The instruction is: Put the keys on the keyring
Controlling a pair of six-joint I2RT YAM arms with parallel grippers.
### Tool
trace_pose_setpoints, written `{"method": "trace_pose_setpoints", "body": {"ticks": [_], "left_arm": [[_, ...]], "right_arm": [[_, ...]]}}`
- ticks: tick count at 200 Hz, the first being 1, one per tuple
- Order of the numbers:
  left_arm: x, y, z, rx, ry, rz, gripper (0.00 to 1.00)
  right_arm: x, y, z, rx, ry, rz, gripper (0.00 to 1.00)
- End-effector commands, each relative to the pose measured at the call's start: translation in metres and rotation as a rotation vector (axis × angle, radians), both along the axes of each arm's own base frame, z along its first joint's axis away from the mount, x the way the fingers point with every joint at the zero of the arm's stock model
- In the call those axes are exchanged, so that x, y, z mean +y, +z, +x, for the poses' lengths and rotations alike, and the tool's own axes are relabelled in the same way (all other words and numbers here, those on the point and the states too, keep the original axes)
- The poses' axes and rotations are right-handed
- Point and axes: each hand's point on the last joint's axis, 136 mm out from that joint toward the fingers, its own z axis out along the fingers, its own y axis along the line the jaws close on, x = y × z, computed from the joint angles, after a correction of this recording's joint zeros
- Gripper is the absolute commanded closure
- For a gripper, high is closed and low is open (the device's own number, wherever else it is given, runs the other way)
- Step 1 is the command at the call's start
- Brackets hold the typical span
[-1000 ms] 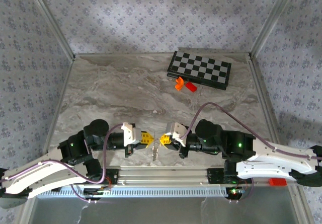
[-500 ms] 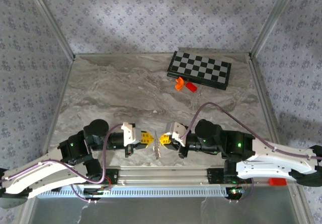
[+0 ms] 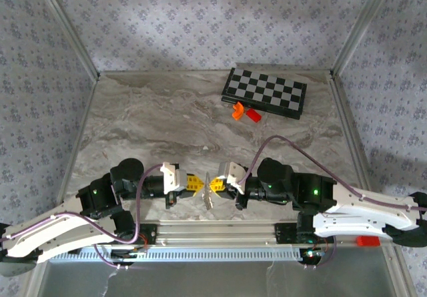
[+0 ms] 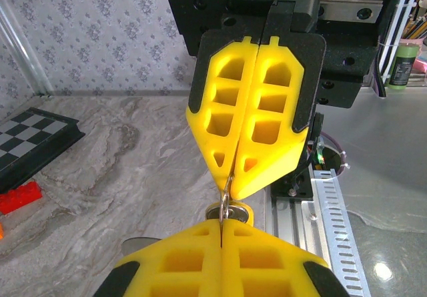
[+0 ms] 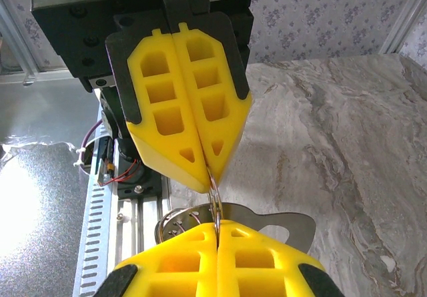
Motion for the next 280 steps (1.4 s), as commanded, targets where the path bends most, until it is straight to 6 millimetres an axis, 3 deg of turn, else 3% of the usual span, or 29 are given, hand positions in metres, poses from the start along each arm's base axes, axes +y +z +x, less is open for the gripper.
{"method": "trace_pose_setpoints", "body": {"ticks": [1,191,280], "left_arm": [[0.000,0.010,0.000,-0.024,0.003,-0.030,1.00],[-0.011,-0.006,0.009,-0.001,0.021,0.069,1.00],[-0.014,0.006,0.006,0.010,0.002,0.017,1.00]], "right_arm": [[0.003,0.008,-0.003,0.008,0.016,0.032,1.00],[0.002,-0.001,0.003,-0.054,0.021,-0.102,1.00],[0.000,-0.013,0.002,-0.066,0.029,-0.140,1.00]]}}
